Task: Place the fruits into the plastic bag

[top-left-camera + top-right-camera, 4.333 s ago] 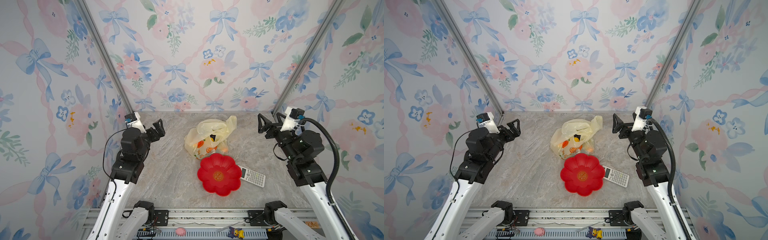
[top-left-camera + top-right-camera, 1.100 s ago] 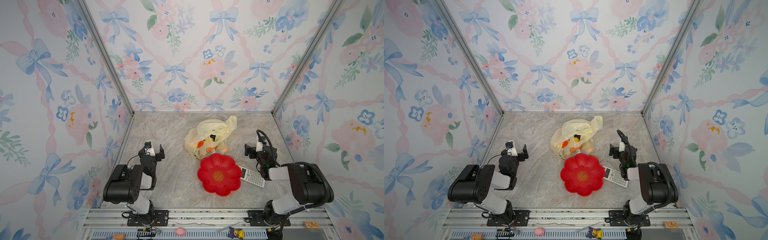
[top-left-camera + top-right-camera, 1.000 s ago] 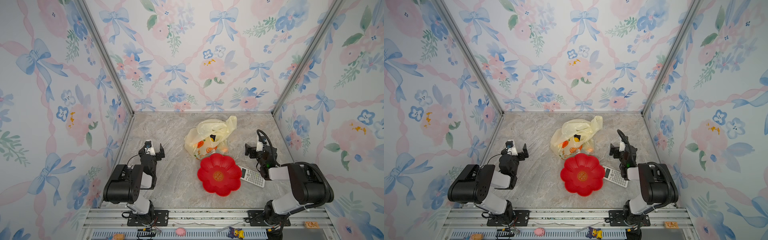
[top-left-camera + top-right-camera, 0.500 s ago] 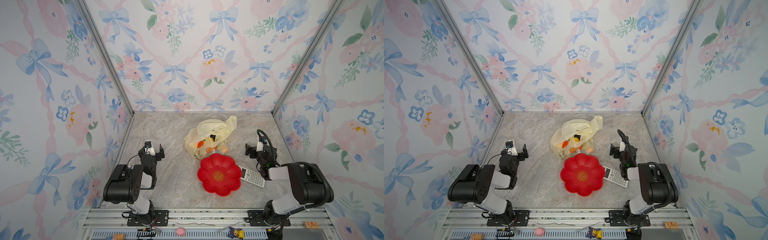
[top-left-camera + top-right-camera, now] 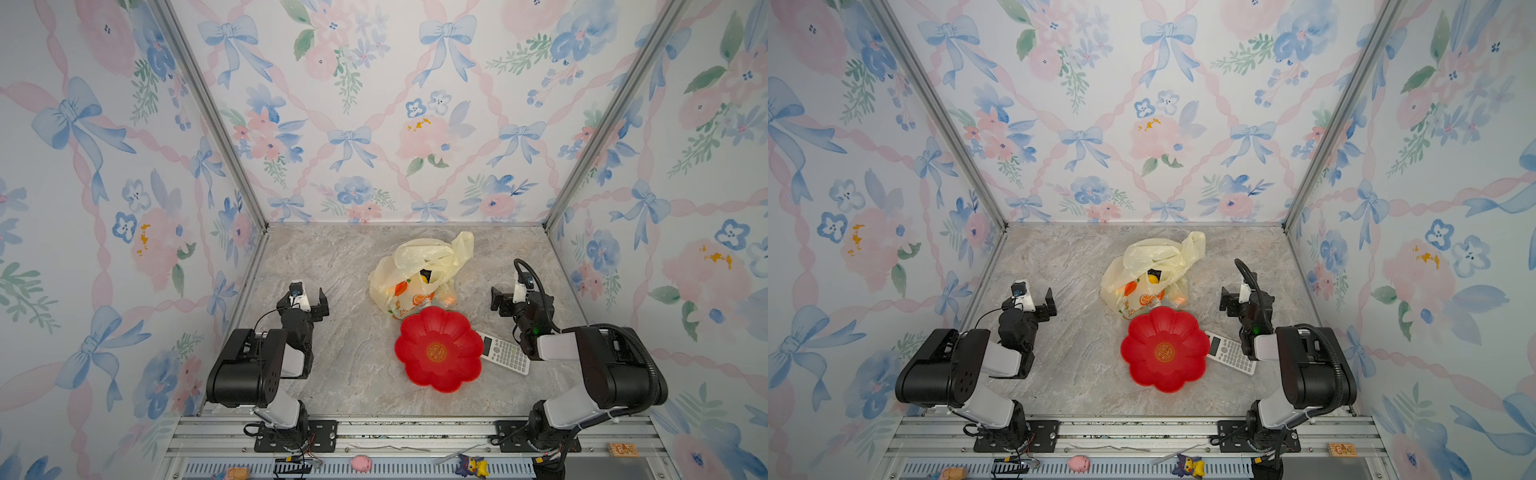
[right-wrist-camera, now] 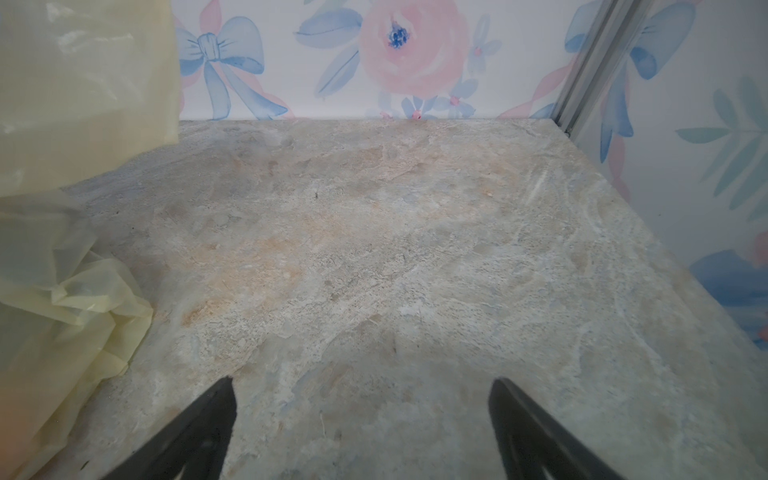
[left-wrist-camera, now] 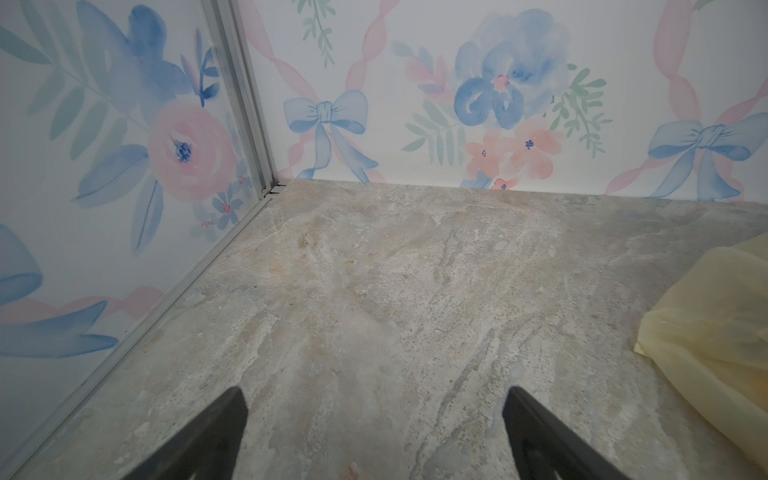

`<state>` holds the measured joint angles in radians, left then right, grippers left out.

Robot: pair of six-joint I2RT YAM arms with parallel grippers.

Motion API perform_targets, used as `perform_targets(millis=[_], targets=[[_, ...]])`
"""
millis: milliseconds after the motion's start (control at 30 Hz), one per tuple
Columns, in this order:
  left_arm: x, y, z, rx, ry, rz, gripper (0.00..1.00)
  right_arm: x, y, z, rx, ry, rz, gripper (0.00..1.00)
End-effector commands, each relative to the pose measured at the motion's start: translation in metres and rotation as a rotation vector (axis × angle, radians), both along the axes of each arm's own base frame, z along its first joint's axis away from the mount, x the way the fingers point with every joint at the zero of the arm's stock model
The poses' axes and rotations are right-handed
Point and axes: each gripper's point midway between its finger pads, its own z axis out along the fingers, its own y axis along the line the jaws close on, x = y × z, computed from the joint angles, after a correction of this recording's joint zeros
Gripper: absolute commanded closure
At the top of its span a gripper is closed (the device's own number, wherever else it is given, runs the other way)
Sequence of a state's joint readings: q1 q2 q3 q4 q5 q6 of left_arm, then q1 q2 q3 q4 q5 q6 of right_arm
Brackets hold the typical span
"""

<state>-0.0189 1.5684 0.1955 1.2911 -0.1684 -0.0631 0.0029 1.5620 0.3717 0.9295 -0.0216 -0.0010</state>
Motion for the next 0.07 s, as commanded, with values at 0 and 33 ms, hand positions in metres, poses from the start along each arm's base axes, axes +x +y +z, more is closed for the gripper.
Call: perform_targets(millis=[0, 33], targets=[[0.0024, -0.0006, 0.0019, 0.005, -0.004, 0.005, 0.02, 0.0051, 0.0023, 0.0083, 0.004, -0.017, -0.002, 0.04], [0.0024, -0.0008, 0.0020, 0.005, -0.005, 0.003, 0.02, 0.0052, 0.0021, 0.0084, 0.004, -0.017, -0.003, 0.04]])
